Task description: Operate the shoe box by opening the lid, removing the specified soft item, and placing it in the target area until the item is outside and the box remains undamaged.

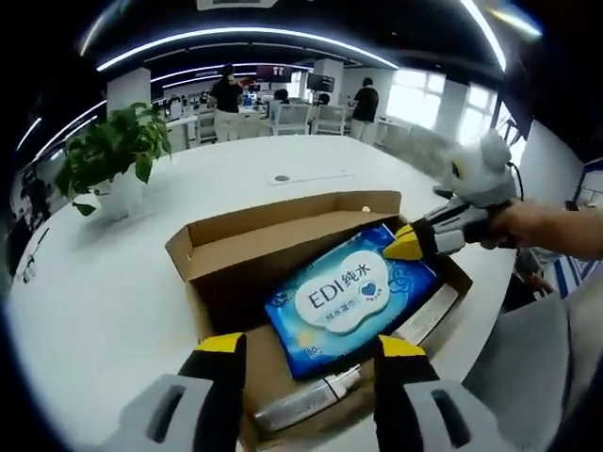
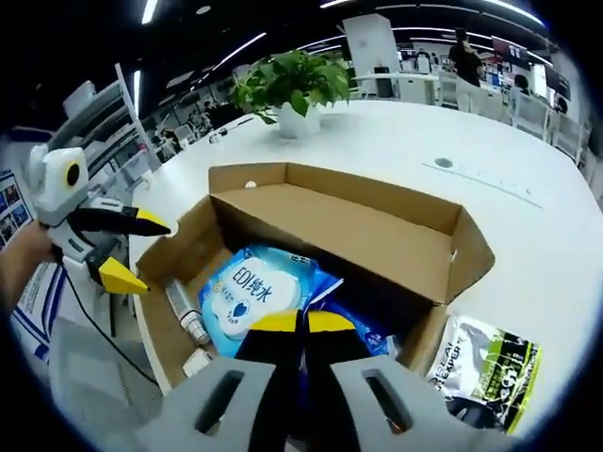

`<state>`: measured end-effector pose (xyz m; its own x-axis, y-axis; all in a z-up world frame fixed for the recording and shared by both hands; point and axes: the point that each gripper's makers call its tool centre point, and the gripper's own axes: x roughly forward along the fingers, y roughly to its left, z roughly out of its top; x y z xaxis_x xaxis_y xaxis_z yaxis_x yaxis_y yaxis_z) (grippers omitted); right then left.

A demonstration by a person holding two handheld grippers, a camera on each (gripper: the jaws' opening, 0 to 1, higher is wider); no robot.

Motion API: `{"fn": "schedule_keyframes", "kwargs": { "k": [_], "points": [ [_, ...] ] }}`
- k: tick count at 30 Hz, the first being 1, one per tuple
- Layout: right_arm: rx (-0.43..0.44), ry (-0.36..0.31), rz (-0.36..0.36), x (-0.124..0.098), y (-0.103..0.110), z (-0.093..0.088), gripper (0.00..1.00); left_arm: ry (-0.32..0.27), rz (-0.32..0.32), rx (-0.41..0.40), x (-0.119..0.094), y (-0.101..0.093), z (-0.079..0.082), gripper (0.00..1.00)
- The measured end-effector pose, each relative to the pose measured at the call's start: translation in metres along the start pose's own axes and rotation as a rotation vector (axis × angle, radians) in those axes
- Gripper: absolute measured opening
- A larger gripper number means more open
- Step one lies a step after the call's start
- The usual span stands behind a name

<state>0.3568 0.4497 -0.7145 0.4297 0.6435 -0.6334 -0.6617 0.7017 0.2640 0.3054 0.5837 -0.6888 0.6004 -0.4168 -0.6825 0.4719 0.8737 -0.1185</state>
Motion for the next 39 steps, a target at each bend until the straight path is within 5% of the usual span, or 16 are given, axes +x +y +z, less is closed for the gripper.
{"fn": "schedule_keyframes", "kwargs": {
  "k": [22,32,39],
  "points": [
    [-0.112,0.014,-0.045,-0.013,-0.013,-0.010,0.00,0.229,-0.064,-0.084,0.057,0.009,-0.032,0.37],
    [-0.142,0.006,-0.056,-0.013,-0.014,-0.010,0.00,0.241,-0.173,-0.266,0.069,-0.007,-0.032,0.28],
    [-0.117,-0.002,-0.056,-0.013,-0.013,-0.010,0.00,0.226,-0.173,-0.337,0.074,-0.007,-0.033,0.24]
  ]
}}
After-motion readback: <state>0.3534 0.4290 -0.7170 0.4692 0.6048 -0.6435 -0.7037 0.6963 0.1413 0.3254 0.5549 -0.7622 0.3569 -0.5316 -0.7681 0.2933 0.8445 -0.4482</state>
